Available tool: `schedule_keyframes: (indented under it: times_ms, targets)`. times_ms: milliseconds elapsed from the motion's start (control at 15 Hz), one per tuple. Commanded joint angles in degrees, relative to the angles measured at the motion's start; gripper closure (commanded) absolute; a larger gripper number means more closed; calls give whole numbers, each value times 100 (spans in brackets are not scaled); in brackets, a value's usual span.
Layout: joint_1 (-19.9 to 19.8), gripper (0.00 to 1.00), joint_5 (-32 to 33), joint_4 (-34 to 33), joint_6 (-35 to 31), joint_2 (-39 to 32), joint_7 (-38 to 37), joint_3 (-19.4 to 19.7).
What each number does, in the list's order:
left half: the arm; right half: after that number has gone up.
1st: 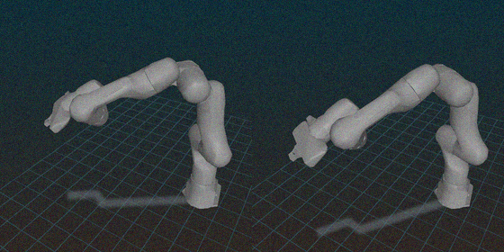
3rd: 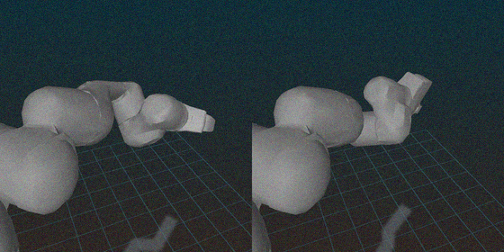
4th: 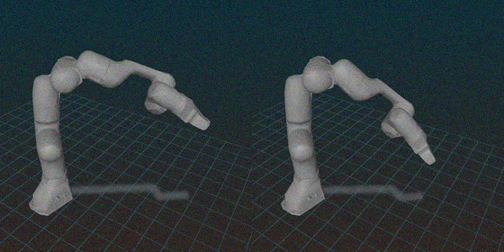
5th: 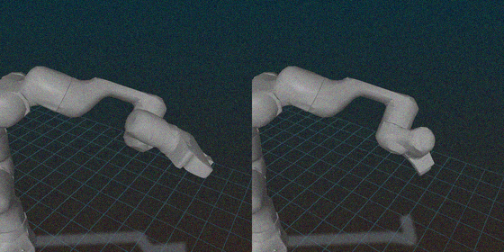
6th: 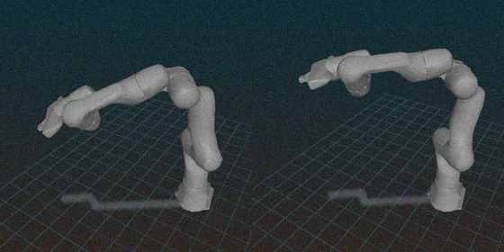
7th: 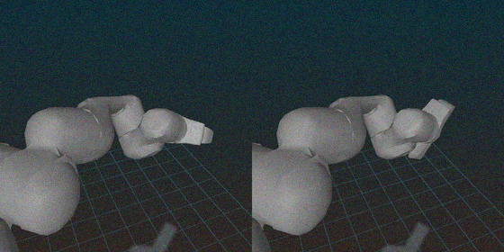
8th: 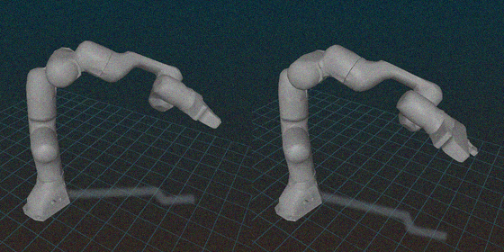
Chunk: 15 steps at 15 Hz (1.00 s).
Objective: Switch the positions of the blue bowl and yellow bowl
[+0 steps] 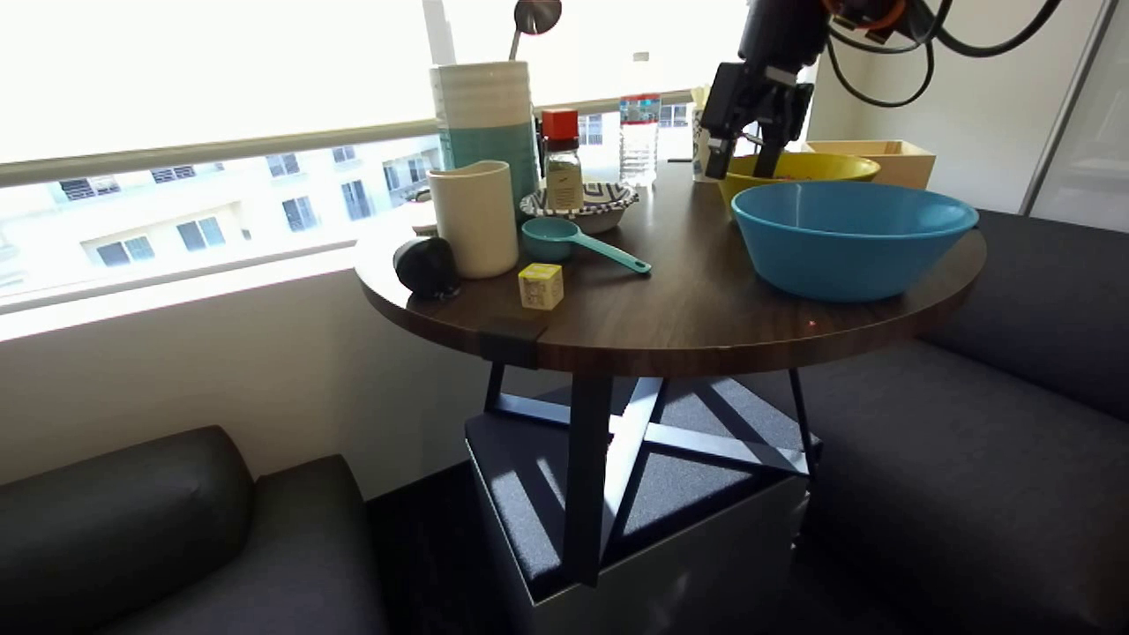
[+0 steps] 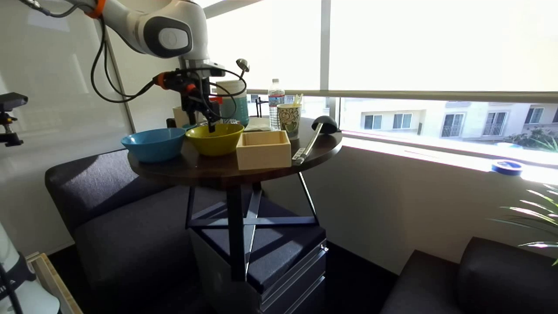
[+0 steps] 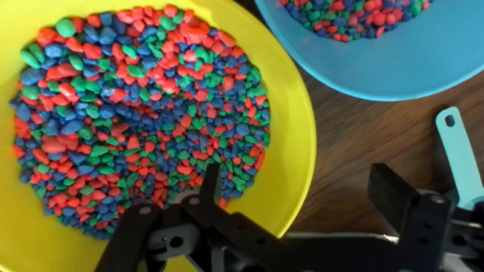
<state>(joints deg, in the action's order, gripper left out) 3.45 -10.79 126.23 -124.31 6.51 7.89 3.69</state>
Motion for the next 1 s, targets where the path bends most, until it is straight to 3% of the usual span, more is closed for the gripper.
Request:
schedule_keyframes:
  times_ms: [0, 267, 533, 933]
  targets:
    - [-39, 0, -258, -306, 348, -279, 302, -128]
    - [77, 0, -261, -324, 690, -255, 413, -399]
    - [128, 0, -763, -285, 1052, -312, 898, -523]
    - [89, 0, -518, -226, 939, -210, 876, -589]
